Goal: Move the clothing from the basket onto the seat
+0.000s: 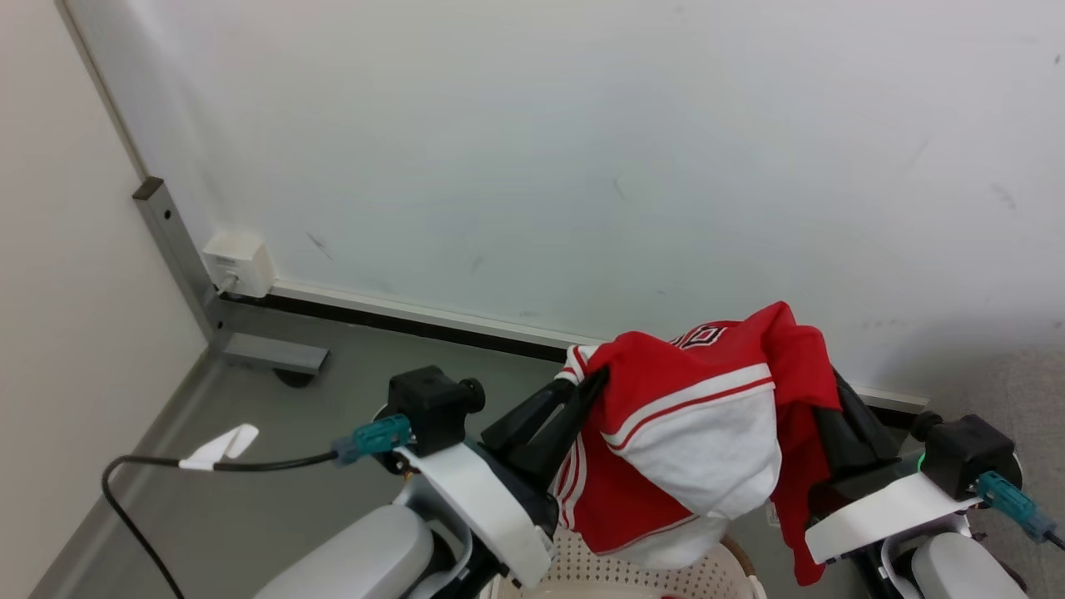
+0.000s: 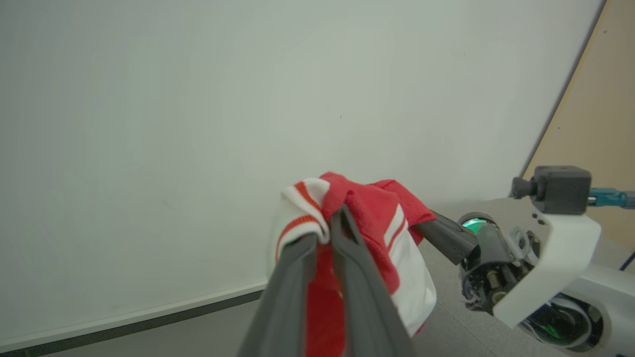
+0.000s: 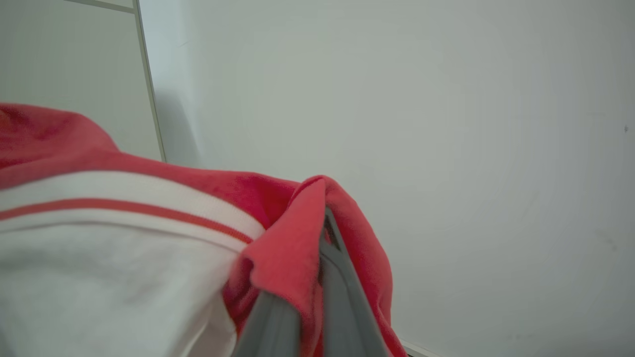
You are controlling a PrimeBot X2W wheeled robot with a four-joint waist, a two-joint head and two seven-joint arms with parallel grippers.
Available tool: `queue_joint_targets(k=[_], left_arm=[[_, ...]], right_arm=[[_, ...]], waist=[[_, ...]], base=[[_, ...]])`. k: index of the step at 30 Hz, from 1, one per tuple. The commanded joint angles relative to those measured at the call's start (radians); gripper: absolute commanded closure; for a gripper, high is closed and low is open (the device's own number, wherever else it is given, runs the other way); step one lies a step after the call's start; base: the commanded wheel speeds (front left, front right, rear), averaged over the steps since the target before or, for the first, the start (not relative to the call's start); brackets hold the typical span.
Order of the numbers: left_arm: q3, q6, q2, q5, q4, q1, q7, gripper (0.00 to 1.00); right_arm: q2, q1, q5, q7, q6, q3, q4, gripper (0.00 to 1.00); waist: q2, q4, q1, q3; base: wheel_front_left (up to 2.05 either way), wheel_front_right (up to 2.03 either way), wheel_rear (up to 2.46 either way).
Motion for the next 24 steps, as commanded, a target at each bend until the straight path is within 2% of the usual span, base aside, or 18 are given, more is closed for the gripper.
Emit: queue_joint_targets(k=[1, 5, 10, 24], left_arm=[[-0.001, -0.005, 0.010, -0.008, 0.000, 0.019, -0.007, 0.00], [-0.009, -0.015, 0.020, 0.000, -0.004, 0.042, -0.019, 0.00], [-0.024, -0.021, 0.034, 0.014, 0.010, 0.059, -0.025, 0.00], [-0.057, -0.042, 0.038, 0.075, 0.093, 0.070, -0.057, 0.00]], right_arm=[[0.000, 0.006, 0.010, -0.002, -0.002, -0.009, -0.014, 1.00], [-0.007, 0.011, 0.043, -0.002, -0.002, -0.044, -0.062, 1.00], [-0.040, -0.003, 0.082, -0.002, -0.002, -0.036, -0.107, 1.00], [-0.139, -0.046, 0.101, -0.002, -0.002, -0.135, -0.235, 1.00]], waist=[[-0.0001, -0.008, 0.0000, 0.002], [-0.0001, -0.033, 0.0000, 0.004], [-0.0001, -0.079, 0.0000, 0.007], [-0.0001, -0.282, 0.0000, 0.039]], base=[[0.00, 0.00, 0.00], [0.00, 0.00, 0.00], [0.00, 0.00, 0.00], [0.00, 0.00, 0.00]])
